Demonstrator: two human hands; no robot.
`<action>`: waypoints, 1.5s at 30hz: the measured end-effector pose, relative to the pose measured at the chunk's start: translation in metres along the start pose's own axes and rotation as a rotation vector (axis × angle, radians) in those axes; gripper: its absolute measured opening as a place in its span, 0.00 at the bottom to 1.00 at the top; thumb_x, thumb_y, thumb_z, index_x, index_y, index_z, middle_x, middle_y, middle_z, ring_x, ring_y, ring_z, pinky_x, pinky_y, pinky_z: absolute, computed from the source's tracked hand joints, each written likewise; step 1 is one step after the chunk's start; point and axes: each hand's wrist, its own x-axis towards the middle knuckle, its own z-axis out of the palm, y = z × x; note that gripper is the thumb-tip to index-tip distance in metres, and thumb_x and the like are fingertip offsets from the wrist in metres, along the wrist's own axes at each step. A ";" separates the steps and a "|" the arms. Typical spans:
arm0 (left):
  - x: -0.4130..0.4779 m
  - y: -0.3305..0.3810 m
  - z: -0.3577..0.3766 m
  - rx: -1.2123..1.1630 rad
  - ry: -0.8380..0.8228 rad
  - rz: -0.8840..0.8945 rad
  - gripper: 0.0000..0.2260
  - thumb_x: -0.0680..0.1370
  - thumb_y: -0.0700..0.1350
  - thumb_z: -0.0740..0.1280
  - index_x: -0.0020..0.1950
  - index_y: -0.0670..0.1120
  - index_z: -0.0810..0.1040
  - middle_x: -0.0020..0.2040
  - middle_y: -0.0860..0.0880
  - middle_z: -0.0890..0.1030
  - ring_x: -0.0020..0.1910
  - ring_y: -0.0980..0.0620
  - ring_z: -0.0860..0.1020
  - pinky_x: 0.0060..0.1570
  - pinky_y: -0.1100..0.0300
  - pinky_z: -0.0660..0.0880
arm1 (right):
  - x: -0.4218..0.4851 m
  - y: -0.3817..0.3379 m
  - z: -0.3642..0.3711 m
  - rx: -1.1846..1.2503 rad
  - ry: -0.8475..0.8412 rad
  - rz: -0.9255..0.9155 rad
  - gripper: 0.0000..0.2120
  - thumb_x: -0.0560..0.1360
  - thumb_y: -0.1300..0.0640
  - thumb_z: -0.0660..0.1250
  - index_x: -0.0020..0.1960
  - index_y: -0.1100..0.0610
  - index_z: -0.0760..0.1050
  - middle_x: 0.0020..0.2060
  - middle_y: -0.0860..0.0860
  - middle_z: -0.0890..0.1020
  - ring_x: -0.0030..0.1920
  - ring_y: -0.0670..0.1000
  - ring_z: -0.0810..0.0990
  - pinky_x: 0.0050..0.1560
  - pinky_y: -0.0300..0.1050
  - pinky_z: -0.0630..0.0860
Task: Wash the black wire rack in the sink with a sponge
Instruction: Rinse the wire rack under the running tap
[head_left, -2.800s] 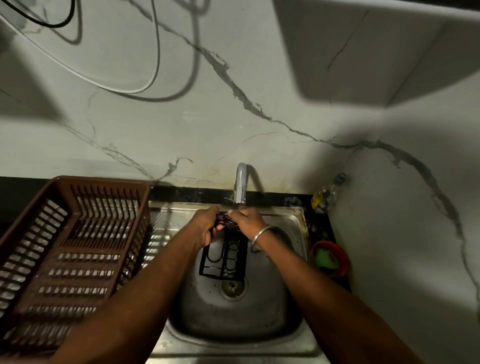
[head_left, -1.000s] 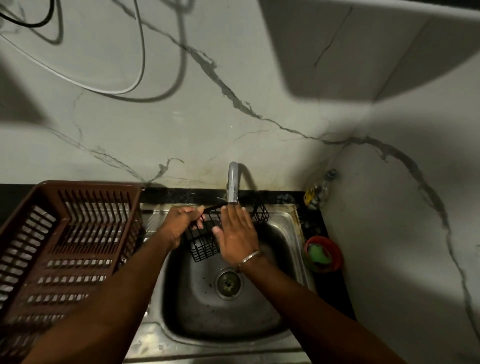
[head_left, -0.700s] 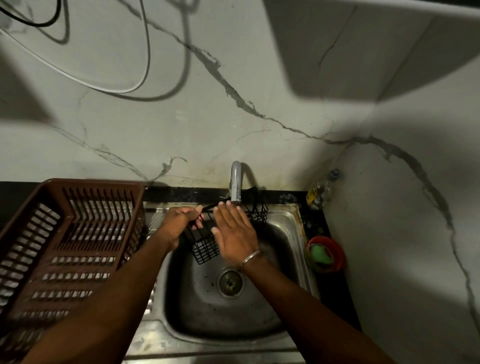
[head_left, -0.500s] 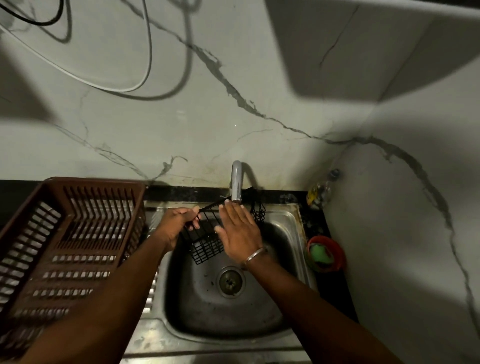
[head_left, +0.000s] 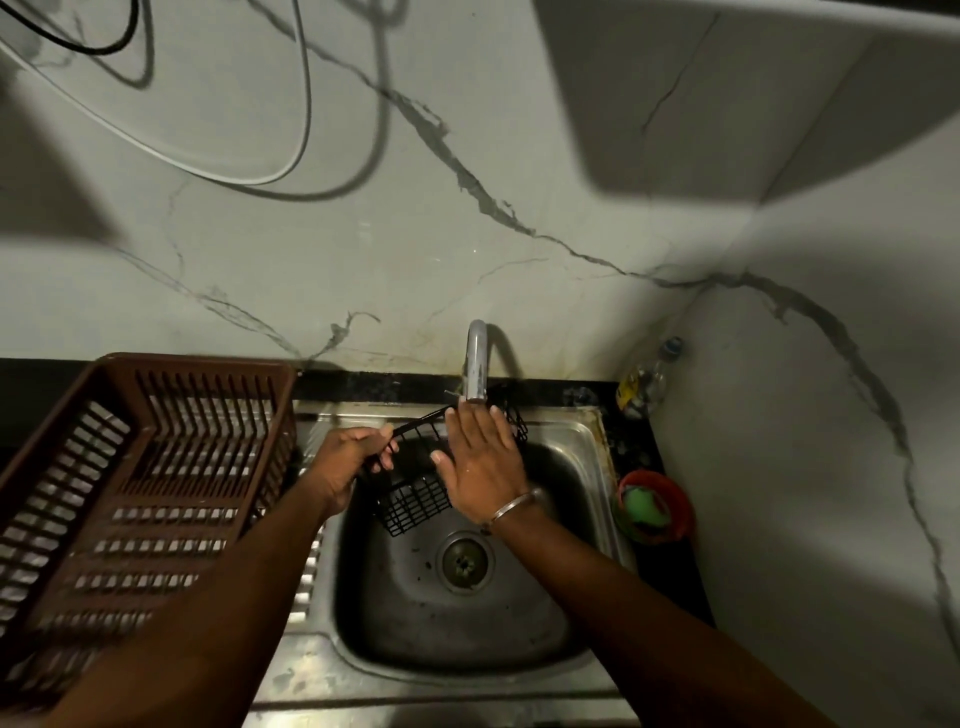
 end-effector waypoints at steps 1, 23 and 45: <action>0.000 -0.001 -0.001 -0.010 0.000 -0.011 0.13 0.85 0.43 0.68 0.45 0.36 0.84 0.31 0.44 0.81 0.30 0.52 0.74 0.32 0.66 0.73 | -0.001 0.001 -0.001 0.009 0.009 -0.004 0.34 0.85 0.37 0.50 0.80 0.60 0.65 0.78 0.60 0.69 0.81 0.59 0.62 0.82 0.64 0.52; 0.018 0.045 0.064 0.122 -0.073 -0.032 0.13 0.84 0.45 0.71 0.43 0.39 0.85 0.33 0.44 0.84 0.30 0.53 0.79 0.30 0.63 0.75 | -0.013 -0.008 0.001 0.083 -0.014 -0.004 0.30 0.86 0.42 0.50 0.81 0.58 0.65 0.80 0.59 0.66 0.83 0.58 0.57 0.82 0.60 0.55; 0.034 0.035 0.075 -0.074 -0.122 -0.236 0.13 0.81 0.51 0.74 0.48 0.41 0.85 0.36 0.46 0.84 0.34 0.50 0.80 0.36 0.59 0.77 | -0.008 0.003 0.000 0.142 0.039 0.018 0.26 0.85 0.39 0.52 0.73 0.51 0.75 0.71 0.52 0.78 0.76 0.57 0.71 0.79 0.66 0.57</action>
